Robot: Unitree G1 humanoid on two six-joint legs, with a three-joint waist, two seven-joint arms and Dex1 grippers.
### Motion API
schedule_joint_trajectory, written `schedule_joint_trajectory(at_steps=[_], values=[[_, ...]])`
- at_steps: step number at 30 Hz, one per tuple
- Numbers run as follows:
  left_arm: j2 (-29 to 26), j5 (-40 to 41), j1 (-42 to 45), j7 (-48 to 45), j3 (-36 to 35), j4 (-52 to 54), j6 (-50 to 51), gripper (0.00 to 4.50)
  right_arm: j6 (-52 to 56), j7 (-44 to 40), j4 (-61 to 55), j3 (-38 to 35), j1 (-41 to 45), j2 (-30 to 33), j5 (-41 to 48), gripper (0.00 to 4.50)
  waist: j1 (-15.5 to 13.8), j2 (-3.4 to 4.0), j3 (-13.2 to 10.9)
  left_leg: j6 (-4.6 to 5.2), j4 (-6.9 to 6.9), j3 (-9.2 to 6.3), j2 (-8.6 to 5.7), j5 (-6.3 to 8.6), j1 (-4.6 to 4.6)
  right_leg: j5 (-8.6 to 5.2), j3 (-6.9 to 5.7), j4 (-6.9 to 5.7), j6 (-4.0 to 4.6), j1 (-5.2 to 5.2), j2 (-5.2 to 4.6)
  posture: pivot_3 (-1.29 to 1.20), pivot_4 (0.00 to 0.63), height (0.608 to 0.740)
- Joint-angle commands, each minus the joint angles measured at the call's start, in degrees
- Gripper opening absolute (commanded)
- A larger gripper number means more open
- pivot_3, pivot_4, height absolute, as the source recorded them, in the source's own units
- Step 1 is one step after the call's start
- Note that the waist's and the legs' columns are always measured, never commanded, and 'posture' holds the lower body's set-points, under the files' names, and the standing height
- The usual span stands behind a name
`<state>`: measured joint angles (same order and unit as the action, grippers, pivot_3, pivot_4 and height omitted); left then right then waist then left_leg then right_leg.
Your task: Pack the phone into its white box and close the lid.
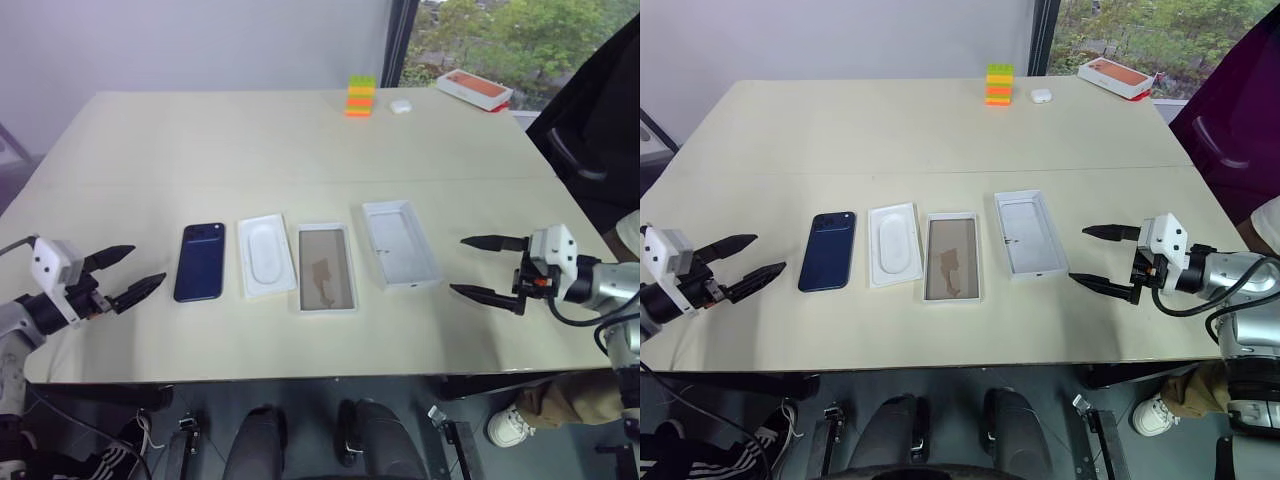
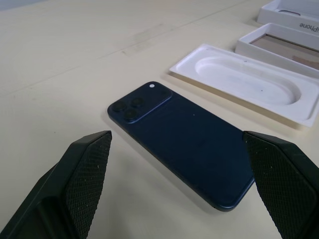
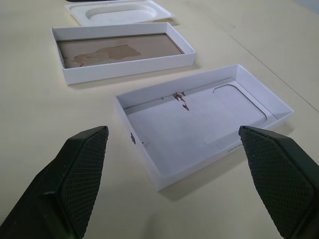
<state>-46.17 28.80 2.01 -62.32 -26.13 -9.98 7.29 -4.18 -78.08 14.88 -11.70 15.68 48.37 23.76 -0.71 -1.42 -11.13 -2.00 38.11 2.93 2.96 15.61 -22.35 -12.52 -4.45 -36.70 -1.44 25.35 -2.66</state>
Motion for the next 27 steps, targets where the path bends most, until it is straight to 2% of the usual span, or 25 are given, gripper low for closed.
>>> schedule_joint_trajectory(at_steps=[1,5,27], values=[[-1.0,0.5,1.1,0.5,-1.8,0.5,-0.9,4.41,-0.8,-0.2,-0.5,-1.4,0.1,0.7,0.8,4.39,0.0,0.00,0.0,0.00,0.00,0.00,0.00,0.00,0.00,0.00,0.00,0.00,0.00,0.00,0.00,0.00,0.150,0.740],[-1.1,1.3,0.9,1.3,-1.7,2.0,1.7,4.41,-0.9,-0.6,-0.7,-1.5,-0.4,0.8,0.8,4.39,0.0,0.00,0.0,0.00,0.00,0.00,0.00,0.00,0.00,0.00,0.00,0.00,0.00,0.00,-0.01,0.00,0.150,0.740],[-0.4,2.6,-0.6,0.5,-2.0,3.2,2.2,4.41,-0.9,-0.8,-0.3,-1.1,0.7,0.6,0.5,4.39,0.0,0.00,0.0,0.00,0.00,0.00,0.00,0.00,0.00,0.00,0.00,0.00,0.00,0.00,0.00,0.00,0.150,0.740]])
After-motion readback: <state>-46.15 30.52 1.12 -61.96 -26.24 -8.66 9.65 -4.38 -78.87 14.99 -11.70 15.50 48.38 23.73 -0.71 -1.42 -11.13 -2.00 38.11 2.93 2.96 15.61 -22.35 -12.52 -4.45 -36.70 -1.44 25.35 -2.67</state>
